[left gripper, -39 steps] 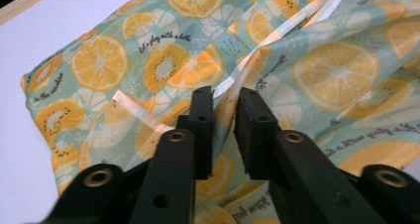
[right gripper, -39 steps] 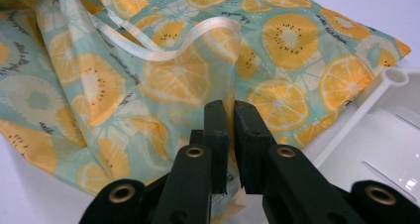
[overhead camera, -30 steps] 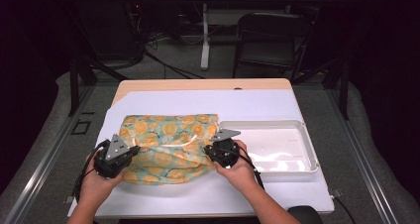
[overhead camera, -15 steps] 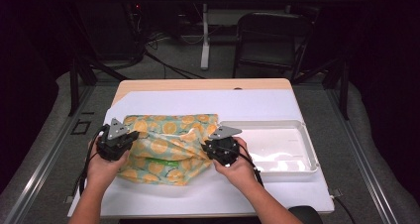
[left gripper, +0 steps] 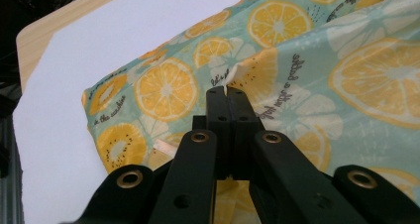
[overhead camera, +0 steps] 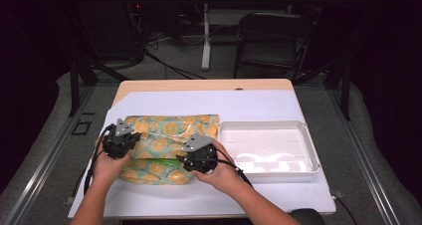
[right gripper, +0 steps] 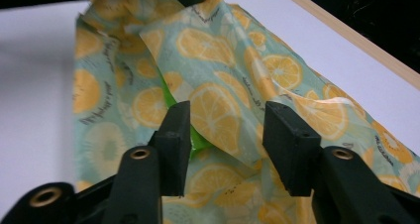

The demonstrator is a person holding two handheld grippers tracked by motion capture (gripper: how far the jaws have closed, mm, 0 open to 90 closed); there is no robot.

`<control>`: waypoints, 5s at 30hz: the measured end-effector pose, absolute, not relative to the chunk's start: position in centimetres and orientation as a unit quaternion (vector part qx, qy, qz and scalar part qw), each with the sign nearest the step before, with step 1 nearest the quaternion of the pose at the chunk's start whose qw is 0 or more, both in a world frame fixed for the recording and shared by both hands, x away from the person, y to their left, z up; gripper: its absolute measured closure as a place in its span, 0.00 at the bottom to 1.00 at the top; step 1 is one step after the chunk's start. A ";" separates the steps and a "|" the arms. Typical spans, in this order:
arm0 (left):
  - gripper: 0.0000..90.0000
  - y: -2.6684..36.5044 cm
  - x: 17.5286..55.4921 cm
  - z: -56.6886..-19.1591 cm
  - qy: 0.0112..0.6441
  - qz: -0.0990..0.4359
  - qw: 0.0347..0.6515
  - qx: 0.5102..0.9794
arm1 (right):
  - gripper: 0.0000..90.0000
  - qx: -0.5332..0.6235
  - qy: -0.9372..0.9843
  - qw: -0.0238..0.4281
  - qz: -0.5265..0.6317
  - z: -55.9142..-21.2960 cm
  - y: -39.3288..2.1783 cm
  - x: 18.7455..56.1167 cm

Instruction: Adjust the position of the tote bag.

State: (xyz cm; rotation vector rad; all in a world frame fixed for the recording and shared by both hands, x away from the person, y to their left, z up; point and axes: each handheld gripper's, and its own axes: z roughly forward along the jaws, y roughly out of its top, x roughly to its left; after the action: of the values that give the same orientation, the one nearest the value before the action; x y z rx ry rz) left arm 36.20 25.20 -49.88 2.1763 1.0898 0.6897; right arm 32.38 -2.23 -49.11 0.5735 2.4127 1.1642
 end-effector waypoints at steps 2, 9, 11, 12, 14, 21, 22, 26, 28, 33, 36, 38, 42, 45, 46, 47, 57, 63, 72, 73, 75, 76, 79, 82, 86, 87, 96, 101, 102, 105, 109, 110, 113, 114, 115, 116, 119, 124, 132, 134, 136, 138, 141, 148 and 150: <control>1.00 25.3 36.5 -50.3 0.412 0.259 0.297 0.822 | 0.55 0.208 0.867 0.201 0.406 -49.7 -1.9 32.8; 1.00 25.6 37.3 -51.5 0.421 0.247 0.284 0.825 | 0.52 0.214 0.872 0.207 0.388 -50.8 -1.5 34.0; 1.00 25.5 37.3 -51.6 0.421 0.242 0.279 0.828 | 0.54 0.217 0.873 0.210 0.381 -51.1 -1.4 34.2; 1.00 25.5 37.4 -51.8 0.420 0.246 0.278 0.828 | 0.57 0.219 0.876 0.211 0.374 -51.2 -1.5 34.4; 1.00 25.5 37.3 -51.8 0.422 0.240 0.278 0.829 | 0.59 0.223 0.876 0.208 0.374 -51.3 -1.5 34.5; 0.99 25.5 37.3 -52.0 0.419 0.239 0.271 0.833 | 0.74 0.230 0.885 0.192 0.357 -51.7 -1.5 35.2; 0.97 25.5 37.2 -51.9 0.419 0.239 0.270 0.833 | 0.82 0.238 0.883 0.184 0.361 -51.8 -1.5 35.3; 0.90 25.6 36.6 -51.1 0.422 0.237 0.298 0.823 | 0.90 0.247 0.880 0.172 0.367 -51.6 -1.7 35.5; 0.84 25.8 36.0 -50.3 0.419 0.238 0.322 0.815 | 0.93 0.254 0.875 0.170 0.376 -51.6 -1.8 35.6; 0.71 25.5 34.4 -48.9 0.407 0.249 0.351 0.806 | 0.95 0.257 0.875 0.165 0.376 -51.5 -2.1 35.7; 0.64 25.0 33.5 -48.4 0.397 0.246 0.364 0.806 | 0.95 0.256 0.874 0.162 0.381 -51.5 -2.1 35.8; 0.60 24.8 32.9 -48.2 0.394 0.242 0.368 0.806 | 0.95 0.255 0.874 0.160 0.382 -51.5 -2.1 35.8; 0.57 24.3 31.7 -48.3 0.383 0.245 0.366 0.812 | 0.95 0.258 0.871 0.155 0.388 -51.6 -2.2 36.0; 0.54 24.1 31.3 -48.4 0.376 0.243 0.367 0.815 | 0.95 0.261 0.870 0.151 0.389 -51.6 -2.3 36.1; 0.53 24.0 31.2 -48.6 0.372 0.244 0.363 0.818 | 0.95 0.259 0.872 0.150 0.388 -51.6 -2.4 36.2; 0.52 23.9 31.2 -48.8 0.370 0.245 0.359 0.821 | 0.95 0.262 0.868 0.151 0.393 -51.7 -2.3 36.2; 0.48 23.0 31.0 -50.7 0.360 0.245 0.330 0.838 | 0.94 0.260 0.871 0.144 0.392 -51.8 -2.5 36.6; 0.45 22.8 31.2 -51.4 0.352 0.253 0.310 0.846 | 0.93 0.264 0.870 0.141 0.391 -51.8 -2.6 36.6; 0.45 22.6 31.4 -52.3 0.352 0.266 0.281 0.852 | 0.92 0.263 0.872 0.140 0.388 -52.0 -2.6 36.6; 0.47 22.6 31.5 -52.4 0.352 0.268 0.278 0.852 | 0.92 0.266 0.870 0.139 0.391 -52.1 -2.6 36.6; 0.48 22.7 31.5 -52.5 0.354 0.269 0.274 0.853 | 0.91 0.267 0.869 0.138 0.393 -52.1 -2.6 36.6; 0.54 22.8 31.5 -52.5 0.356 0.274 0.273 0.851 | 0.91 0.266 0.870 0.139 0.391 -52.1 -2.7 36.6; 0.63 23.0 31.4 -52.3 0.353 0.282 0.275 0.849 | 0.90 0.266 0.870 0.138 0.391 -52.1 -2.7 36.5; 0.83 23.2 31.4 -52.1 0.352 0.281 0.281 0.847 | 0.88 0.267 0.867 0.140 0.396 -52.1 -2.8 36.5; 0.93 23.2 31.8 -51.4 0.360 0.283 0.293 0.839 | 0.86 0.268 0.868 0.140 0.395 -52.0 -2.9 36.5; 0.96 23.3 32.0 -51.1 0.362 0.287 0.296 0.836 | 0.86 0.271 0.866 0.140 0.397 -51.9 -3.0 36.5; 1.00 22.6 33.6 -48.9 0.368 0.314 0.300 0.822 | 0.76 0.274 0.851 0.144 0.425 -50.7 -3.5 36.0; 1.00 22.3 34.6 -47.9 0.365 0.330 0.300 0.817 | 0.69 0.272 0.847 0.149 0.432 -50.0 -3.6 36.1; 1.00 22.3 34.7 -47.7 0.365 0.332 0.300 0.816 | 0.68 0.272 0.846 0.147 0.435 -49.8 -3.5 36.2; 1.00 22.2 35.2 -47.5 0.369 0.338 0.306 0.810 | 0.62 0.271 0.839 0.143 0.449 -49.2 -3.0 36.8; 1.00 22.0 35.7 -47.3 0.374 0.345 0.309 0.803 | 0.62 0.268 0.841 0.138 0.448 -49.1 -2.2 37.1; 1.00 22.0 35.8 -47.2 0.376 0.343 0.311 0.803 | 0.65 0.263 0.843 0.139 0.448 -49.1 -1.9 37.1; 1.00 21.9 36.1 -47.0 0.380 0.345 0.318 0.797 | 0.77 0.253 0.855 0.140 0.431 -49.4 -1.1 37.0; 1.00 21.8 36.2 -47.0 0.380 0.346 0.320 0.796 | 0.81 0.253 0.858 0.140 0.425 -49.6 -0.9 37.0; 1.00 21.8 36.3 -46.9 0.379 0.346 0.321 0.796 | 0.85 0.252 0.860 0.140 0.420 -49.8 -0.7 37.0; 1.00 21.7 36.4 -46.9 0.379 0.347 0.323 0.794 | 0.90 0.251 0.865 0.132 0.414 -50.3 -0.4 37.1; 1.00 21.5 36.7 -46.8 0.379 0.347 0.331 0.791 | 0.94 0.253 0.869 0.118 0.409 -50.9 0.1 37.4; 1.00 21.4 37.1 -46.7 0.384 0.338 0.353 0.783 | 0.97 0.254 0.873 0.121 0.399 -51.3 0.7 37.7; 1.00 21.3 37.3 -46.5 0.378 0.339 0.366 0.780 | 1.00 0.269 0.870 0.156 0.382 -52.1 1.2 39.2; 1.00 21.2 37.4 -46.5 0.375 0.340 0.366 0.781 | 1.00 0.273 0.870 0.166 0.376 -52.2 1.2 39.6; 1.00 21.1 37.5 -46.5 0.374 0.341 0.366 0.781 | 1.00 0.280 0.868 0.176 0.371 -52.2 1.2 39.9; 1.00 21.1 37.7 -46.7 0.373 0.340 0.365 0.782 | 1.00 0.285 0.866 0.186 0.368 -52.2 1.1 40.3; 1.00 21.0 37.9 -46.9 0.373 0.339 0.361 0.785 | 1.00 0.291 0.863 0.204 0.358 -52.1 1.0 40.9; 1.00 20.5 38.2 -47.3 0.370 0.338 0.359 0.787 | 1.00 0.313 0.852 0.231 0.349 -51.5 0.1 42.1; 1.00 20.3 38.3 -47.5 0.366 0.338 0.354 0.791 | 1.00 0.320 0.851 0.238 0.342 -51.4 -0.3 42.5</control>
State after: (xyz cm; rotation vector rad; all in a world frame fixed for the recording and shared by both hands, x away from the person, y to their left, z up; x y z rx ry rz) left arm 38.35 20.29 -47.50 2.0451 0.9466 0.8740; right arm 42.49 -0.25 -51.42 0.8762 2.3302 0.9378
